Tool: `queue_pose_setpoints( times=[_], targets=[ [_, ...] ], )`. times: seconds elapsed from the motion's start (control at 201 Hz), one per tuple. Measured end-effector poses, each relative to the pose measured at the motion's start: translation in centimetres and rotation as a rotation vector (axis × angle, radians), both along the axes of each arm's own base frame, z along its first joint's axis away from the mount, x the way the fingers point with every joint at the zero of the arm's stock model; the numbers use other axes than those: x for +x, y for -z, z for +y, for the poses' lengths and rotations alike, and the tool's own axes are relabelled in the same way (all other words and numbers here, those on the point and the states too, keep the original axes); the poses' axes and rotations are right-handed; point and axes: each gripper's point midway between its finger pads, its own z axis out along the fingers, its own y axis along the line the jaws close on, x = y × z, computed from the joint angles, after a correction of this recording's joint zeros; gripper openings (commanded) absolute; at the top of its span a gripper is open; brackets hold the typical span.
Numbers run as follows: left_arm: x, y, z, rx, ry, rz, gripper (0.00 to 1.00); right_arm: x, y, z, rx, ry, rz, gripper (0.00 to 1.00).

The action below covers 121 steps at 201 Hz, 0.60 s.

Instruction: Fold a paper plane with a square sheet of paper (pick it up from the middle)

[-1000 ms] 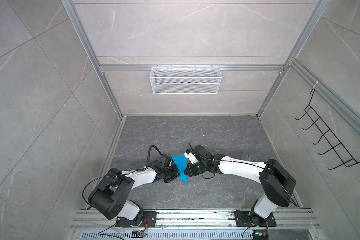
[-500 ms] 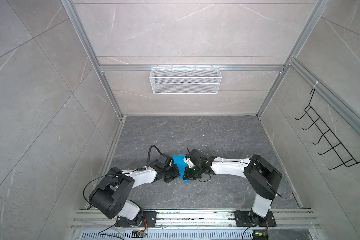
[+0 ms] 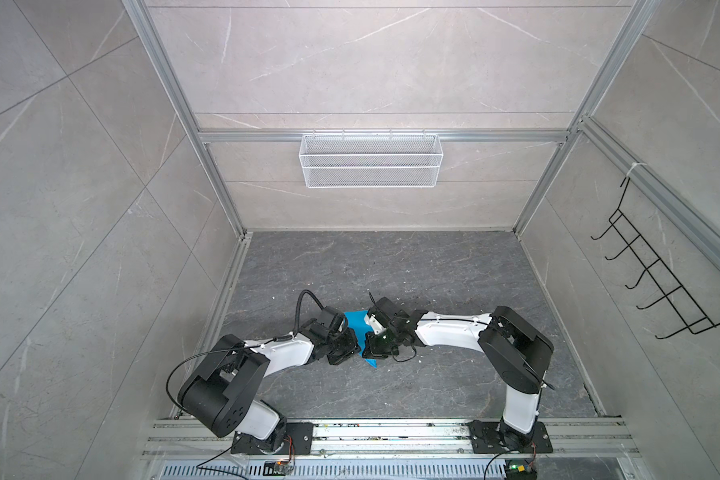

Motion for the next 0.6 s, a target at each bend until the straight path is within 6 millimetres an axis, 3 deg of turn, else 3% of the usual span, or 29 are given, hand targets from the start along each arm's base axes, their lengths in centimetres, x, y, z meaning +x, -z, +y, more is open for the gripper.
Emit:
queue_pose_setpoints(
  times=[0.603],
  targets=[
    [0.01,0.03,0.0,0.002,0.0,0.003,0.0,-0.03,0.56,-0.21,-0.019,0.004,0.008,0.0]
  ],
)
